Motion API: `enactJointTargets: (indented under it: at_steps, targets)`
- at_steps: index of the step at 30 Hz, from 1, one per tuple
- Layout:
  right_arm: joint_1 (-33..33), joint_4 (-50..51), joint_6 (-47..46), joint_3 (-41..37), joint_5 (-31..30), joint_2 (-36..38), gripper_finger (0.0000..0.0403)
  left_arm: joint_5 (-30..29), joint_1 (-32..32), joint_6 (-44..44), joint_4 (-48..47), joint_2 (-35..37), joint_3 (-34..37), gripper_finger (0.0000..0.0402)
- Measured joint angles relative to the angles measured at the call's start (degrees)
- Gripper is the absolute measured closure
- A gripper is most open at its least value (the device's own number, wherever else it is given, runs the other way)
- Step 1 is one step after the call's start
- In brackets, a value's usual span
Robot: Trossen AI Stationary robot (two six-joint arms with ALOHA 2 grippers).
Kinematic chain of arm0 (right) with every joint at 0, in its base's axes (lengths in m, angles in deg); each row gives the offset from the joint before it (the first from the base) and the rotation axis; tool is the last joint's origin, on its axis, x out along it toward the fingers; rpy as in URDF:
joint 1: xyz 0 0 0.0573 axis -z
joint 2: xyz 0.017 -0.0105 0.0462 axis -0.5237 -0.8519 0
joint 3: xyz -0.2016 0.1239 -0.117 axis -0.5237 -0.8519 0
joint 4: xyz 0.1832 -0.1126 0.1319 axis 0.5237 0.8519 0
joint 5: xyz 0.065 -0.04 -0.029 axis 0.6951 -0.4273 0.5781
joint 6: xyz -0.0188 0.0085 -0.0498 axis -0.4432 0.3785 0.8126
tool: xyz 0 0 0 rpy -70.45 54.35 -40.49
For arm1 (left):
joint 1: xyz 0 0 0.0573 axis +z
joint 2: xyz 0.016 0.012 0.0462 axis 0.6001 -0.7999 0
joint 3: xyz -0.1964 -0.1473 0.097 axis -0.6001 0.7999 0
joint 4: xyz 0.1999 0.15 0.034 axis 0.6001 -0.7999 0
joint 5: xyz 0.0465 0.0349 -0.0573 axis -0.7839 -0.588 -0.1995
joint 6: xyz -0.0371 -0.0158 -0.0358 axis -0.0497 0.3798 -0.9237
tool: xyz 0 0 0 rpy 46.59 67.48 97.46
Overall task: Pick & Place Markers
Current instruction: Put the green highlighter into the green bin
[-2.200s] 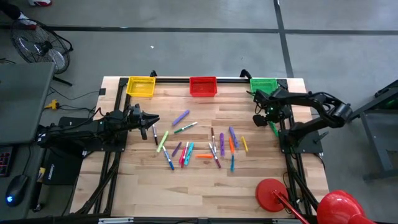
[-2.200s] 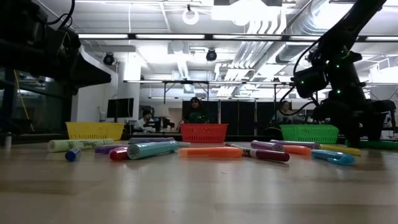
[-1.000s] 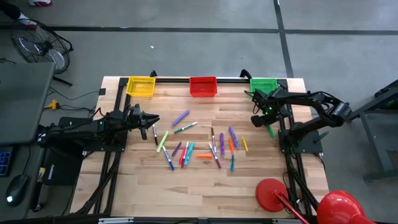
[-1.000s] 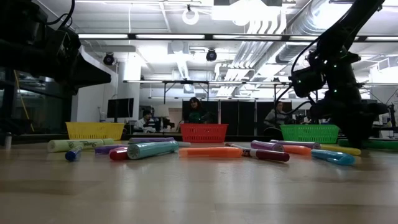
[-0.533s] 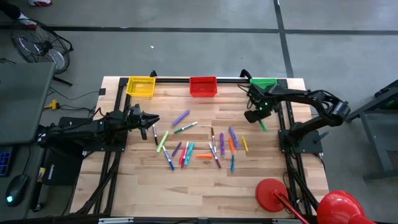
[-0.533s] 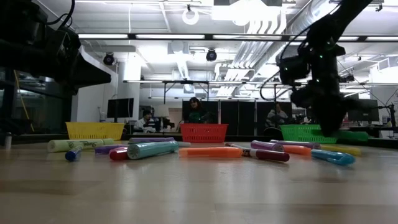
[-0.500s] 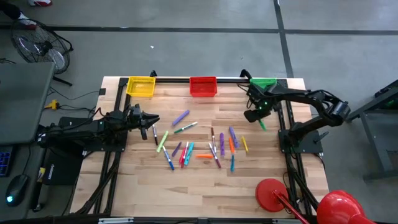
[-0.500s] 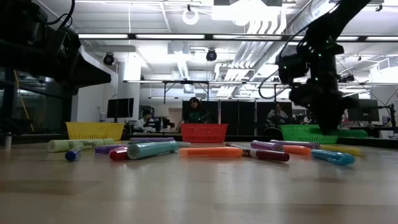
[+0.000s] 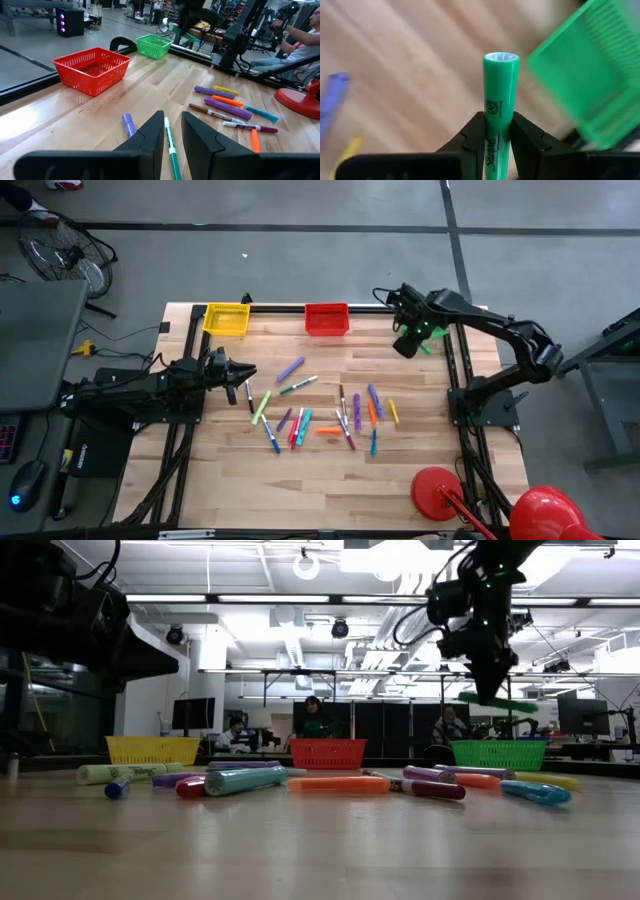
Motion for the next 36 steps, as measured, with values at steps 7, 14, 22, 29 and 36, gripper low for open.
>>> enactJointTargets:
  at_steps: [7, 14, 22, 29, 36]
  targets:
    - [0.0, -0.9, 6.6, 1.5, -16.8, -5.9, 0.0338, 0.0, 0.0, 0.0, 0.0, 0.0, 0.0, 0.0337]
    - [0.0, -3.6, 15.4, 1.6, -27.3, -13.5, 0.0337, 0.0, 0.0, 0.0, 0.0, 0.0, 0.0, 0.0337]
    - [0.2, -4.0, 19.1, 1.5, -33.3, -17.4, 0.0337, 0.0, 0.0, 0.0, 0.0, 0.0, 0.0, 0.0337]
    - [3.2, -5.4, 23.5, 1.0, -32.7, -17.4, 0.0337, 0.0, 0.0, 0.0, 0.0, 0.0, 0.0, 0.0337]
    - [4.5, -7.4, 30.9, 1.0, -31.8, -17.4, 0.0336, 0.0, 0.0, 0.0, 0.0, 0.0, 0.0, 0.0337]
